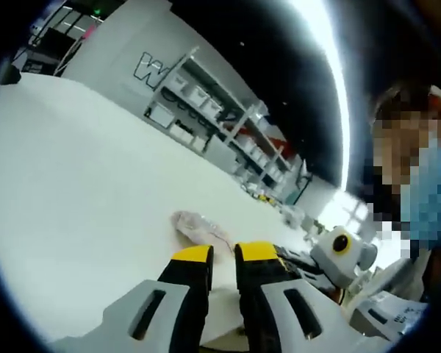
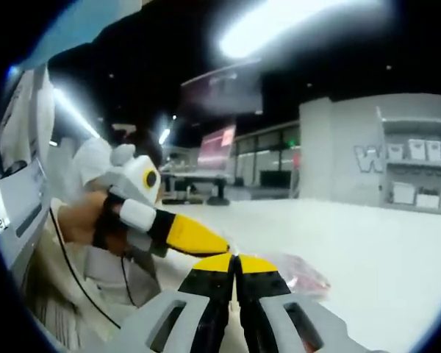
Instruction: Open the resealable bag by pulling the two sides of the seal apart until the entire bag opening is separated and visibly accessible.
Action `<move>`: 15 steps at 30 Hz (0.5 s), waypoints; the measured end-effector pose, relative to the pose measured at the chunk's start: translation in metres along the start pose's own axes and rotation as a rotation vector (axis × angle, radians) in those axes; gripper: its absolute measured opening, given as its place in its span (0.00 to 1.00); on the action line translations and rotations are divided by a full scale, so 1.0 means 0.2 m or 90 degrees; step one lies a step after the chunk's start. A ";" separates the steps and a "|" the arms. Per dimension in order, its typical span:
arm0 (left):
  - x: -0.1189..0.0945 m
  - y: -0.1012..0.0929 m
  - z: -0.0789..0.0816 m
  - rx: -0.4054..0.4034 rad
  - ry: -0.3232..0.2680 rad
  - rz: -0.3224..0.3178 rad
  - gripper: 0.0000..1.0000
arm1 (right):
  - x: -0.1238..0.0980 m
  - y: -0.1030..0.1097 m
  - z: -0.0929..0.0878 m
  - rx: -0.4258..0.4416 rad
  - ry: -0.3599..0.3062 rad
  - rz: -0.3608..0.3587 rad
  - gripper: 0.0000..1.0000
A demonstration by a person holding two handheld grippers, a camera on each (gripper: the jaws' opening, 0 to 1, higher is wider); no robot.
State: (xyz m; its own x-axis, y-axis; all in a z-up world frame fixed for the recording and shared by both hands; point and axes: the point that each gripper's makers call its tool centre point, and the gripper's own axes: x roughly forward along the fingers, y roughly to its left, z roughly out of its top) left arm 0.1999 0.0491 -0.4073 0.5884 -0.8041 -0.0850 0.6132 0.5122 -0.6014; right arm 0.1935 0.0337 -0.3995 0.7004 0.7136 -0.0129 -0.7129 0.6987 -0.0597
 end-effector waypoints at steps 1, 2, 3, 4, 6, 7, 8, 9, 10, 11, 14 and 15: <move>0.00 0.00 0.00 -0.001 0.001 0.001 0.12 | 0.00 0.00 0.00 0.001 0.000 0.001 0.00; 0.01 -0.01 -0.01 -0.001 0.002 0.001 0.12 | 0.00 0.00 0.00 0.001 0.000 0.002 0.00; 0.01 -0.01 -0.01 -0.001 0.003 0.001 0.12 | 0.00 0.00 0.00 0.001 0.000 0.003 0.00; 0.01 -0.02 -0.01 -0.001 0.005 -0.001 0.12 | 0.00 0.00 0.00 0.000 0.001 0.003 0.00; 0.01 -0.02 -0.02 -0.003 0.008 -0.004 0.12 | 0.00 0.00 0.00 -0.002 0.000 0.002 0.00; 0.01 -0.02 -0.02 -0.003 0.010 -0.005 0.12 | 0.00 0.00 0.00 -0.001 0.001 0.001 0.00; 0.01 -0.02 -0.02 -0.004 0.012 -0.005 0.12 | 0.00 0.00 0.00 0.000 0.001 0.002 0.00; 0.00 -0.02 -0.02 -0.005 0.013 -0.004 0.12 | 0.00 0.00 0.00 0.001 0.000 0.002 0.00; 0.00 -0.02 -0.02 -0.010 0.013 -0.005 0.12 | 0.00 0.00 0.00 0.002 -0.001 0.002 0.00; 0.00 -0.02 -0.02 -0.016 0.013 -0.008 0.11 | 0.00 0.00 0.00 0.002 -0.001 0.003 0.00; 0.00 -0.04 -0.02 -0.038 0.011 -0.018 0.11 | 0.00 0.00 0.00 0.003 -0.002 0.004 0.00; 0.00 -0.04 -0.02 -0.043 0.008 -0.022 0.11 | 0.00 0.00 0.00 0.004 -0.003 0.005 0.00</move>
State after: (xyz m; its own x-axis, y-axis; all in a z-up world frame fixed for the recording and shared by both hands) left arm 0.1923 0.0438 -0.4059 0.5607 -0.8248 -0.0732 0.5953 0.4630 -0.6567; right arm 0.1939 0.0335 -0.3996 0.6952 0.7188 -0.0091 -0.7182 0.6939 -0.0529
